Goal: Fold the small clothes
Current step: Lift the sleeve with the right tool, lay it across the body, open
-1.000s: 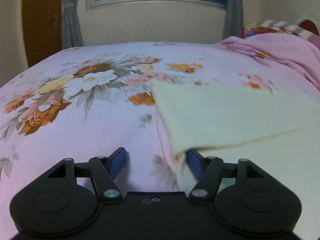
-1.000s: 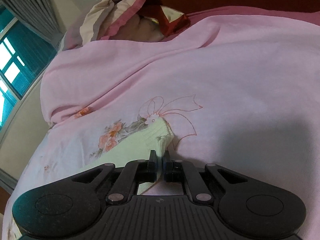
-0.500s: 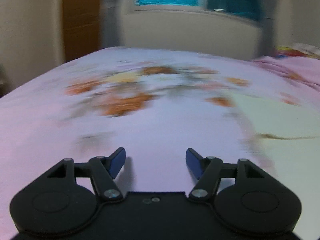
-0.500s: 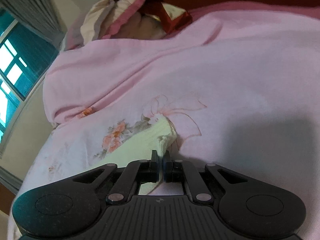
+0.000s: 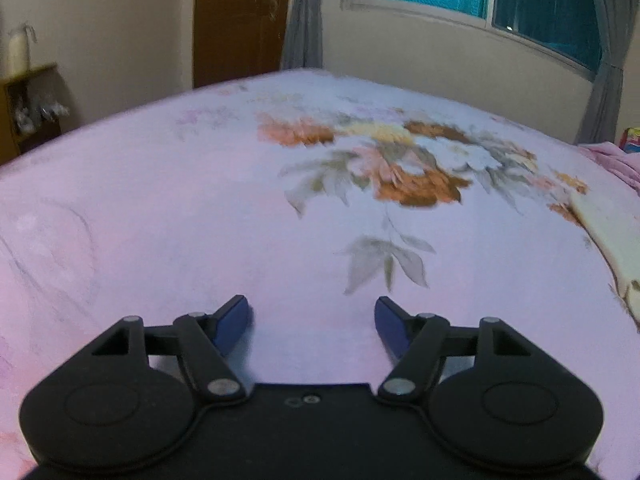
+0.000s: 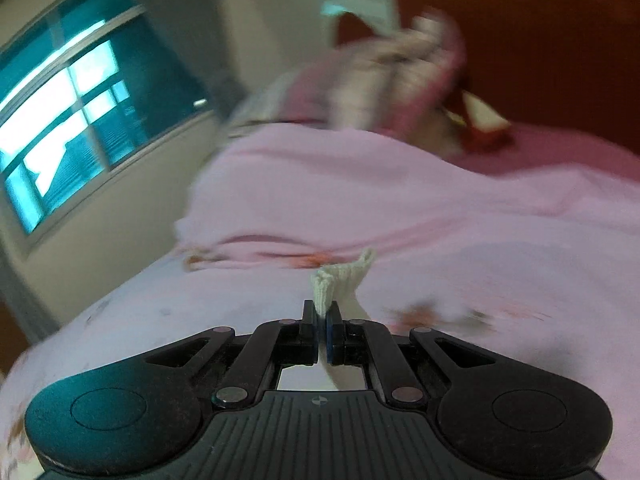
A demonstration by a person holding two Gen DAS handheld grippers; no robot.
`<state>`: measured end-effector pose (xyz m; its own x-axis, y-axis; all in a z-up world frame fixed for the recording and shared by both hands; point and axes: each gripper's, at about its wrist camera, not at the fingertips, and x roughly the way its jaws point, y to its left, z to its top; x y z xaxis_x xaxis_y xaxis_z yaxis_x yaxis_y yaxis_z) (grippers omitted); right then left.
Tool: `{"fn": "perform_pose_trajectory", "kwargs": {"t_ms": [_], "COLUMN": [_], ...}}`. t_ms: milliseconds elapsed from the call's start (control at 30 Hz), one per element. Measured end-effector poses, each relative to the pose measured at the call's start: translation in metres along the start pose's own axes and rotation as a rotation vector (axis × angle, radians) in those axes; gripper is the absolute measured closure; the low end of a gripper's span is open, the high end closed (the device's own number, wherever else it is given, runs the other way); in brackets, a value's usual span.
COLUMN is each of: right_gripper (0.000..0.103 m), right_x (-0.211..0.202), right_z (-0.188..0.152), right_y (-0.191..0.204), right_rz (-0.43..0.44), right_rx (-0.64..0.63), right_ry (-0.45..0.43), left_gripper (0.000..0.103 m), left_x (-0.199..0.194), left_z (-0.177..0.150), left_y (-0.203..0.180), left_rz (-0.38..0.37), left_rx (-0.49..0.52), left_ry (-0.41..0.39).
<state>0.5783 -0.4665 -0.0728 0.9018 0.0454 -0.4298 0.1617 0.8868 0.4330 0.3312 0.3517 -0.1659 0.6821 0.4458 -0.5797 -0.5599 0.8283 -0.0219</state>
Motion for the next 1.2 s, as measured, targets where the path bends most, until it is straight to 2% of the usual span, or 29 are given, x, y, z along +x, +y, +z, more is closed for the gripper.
{"fn": "perform_pose_trajectory", "kwargs": {"t_ms": [100,233,300,433,500,633,733,800,967,1067,1200], "right_gripper": [0.100,0.100,0.100,0.100,0.100,0.100,0.100,0.100,0.100,0.100,0.100], "right_x": [0.003,0.014,0.022,0.039,0.044,0.042,0.040,0.041,0.045,0.024,0.018], "right_z": [-0.003,-0.025,-0.045,-0.111,-0.147,-0.222,-0.264,-0.283,-0.302,-0.305,-0.315], "right_y": [0.062,0.144,0.189,0.277,0.312,0.372,0.392,0.395,0.392,0.393,0.406], "right_rz": [0.084,0.208,0.277,0.389,0.426,0.478,0.485,0.482,0.475,0.507,0.538], "right_rx": [-0.049,-0.101,-0.117,-0.163,-0.197,-0.386,-0.504,-0.525,-0.556,-0.560,-0.616], "right_ry": [0.001,0.020,0.045,0.130,0.179,0.228,0.249,0.266,0.279,0.258,0.259], "left_gripper": [0.033,0.033,0.033,0.033,0.033,0.033,0.033,0.033,0.032,0.031,0.031], "left_x": [-0.009,-0.011,-0.019,-0.036,-0.037,-0.035,-0.033,-0.032,-0.031,-0.032,-0.031], "left_z": [0.009,0.017,0.015,0.007,0.006,0.009,0.006,0.000,-0.011,-0.014,-0.016], "left_y": [0.019,0.057,0.078,0.116,0.130,0.165,0.183,0.191,0.197,0.196,0.195], "left_rz": [0.097,0.170,0.194,0.201,0.234,0.316,0.367,0.353,0.334,0.335,0.331], "left_rx": [0.014,0.052,0.068,0.057,0.053,-0.033,-0.071,-0.079,-0.107,-0.109,-0.113], "left_ry": [-0.038,0.046,0.064,0.066,0.064,0.060,0.081,0.090,0.064,0.060,0.055]}}
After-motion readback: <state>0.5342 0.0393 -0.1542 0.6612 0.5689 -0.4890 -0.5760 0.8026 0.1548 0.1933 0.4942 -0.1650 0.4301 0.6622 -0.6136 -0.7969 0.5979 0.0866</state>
